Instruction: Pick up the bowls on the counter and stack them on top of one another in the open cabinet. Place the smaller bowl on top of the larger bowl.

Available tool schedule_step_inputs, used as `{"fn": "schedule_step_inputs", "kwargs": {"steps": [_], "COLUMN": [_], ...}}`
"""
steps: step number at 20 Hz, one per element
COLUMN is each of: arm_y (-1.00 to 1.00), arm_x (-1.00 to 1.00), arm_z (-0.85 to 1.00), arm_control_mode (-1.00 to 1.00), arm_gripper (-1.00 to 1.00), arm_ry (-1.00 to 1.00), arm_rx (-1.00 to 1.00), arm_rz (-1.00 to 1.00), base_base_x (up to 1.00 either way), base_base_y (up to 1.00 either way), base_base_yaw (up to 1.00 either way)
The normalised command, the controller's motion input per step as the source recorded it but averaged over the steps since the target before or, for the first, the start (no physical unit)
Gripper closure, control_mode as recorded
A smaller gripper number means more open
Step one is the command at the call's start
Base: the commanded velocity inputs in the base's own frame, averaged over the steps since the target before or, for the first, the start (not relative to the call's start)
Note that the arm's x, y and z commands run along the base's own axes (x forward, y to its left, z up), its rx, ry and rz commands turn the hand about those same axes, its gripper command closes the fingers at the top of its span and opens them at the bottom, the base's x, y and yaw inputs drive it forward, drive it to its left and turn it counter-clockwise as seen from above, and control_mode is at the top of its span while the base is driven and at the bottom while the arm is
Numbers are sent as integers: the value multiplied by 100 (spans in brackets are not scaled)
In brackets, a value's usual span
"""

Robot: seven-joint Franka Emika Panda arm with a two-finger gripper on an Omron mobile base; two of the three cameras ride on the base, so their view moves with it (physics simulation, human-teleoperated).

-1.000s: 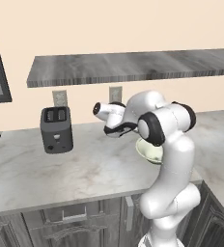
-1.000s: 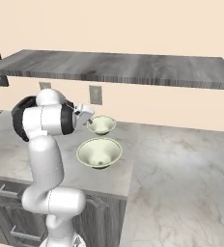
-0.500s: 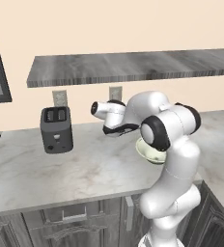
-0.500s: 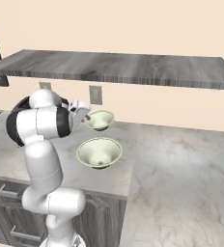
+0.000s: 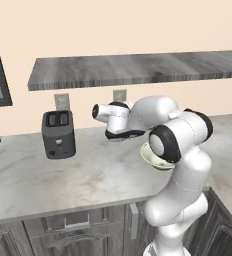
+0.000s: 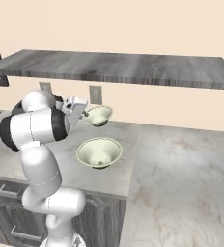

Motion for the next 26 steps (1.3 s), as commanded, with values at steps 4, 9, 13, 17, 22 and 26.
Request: {"fn": "schedule_step_inputs", "kwargs": {"steps": [4,9,13,17,22,26], "arm_y": [0,0,0,0,0,0], "arm_x": [-22,-23,-23,-36,-46,-42], "arm_z": [25,22,19,10,2,9], "arm_control_mode": [-100,-100,-100,-100,-100,-100], "arm_gripper": [100,100,100,100,100,100], "arm_ry": [0,4,1,4,5,4], "arm_rx": [-6,-5,-3,-1,0,0], "arm_rz": [0,0,-1,-1,-1,0], "base_base_x": [0,0,0,0,0,0], "base_base_y": [0,0,0,0,0,0], "base_base_yaw": [0,0,0,0,0,0]}}
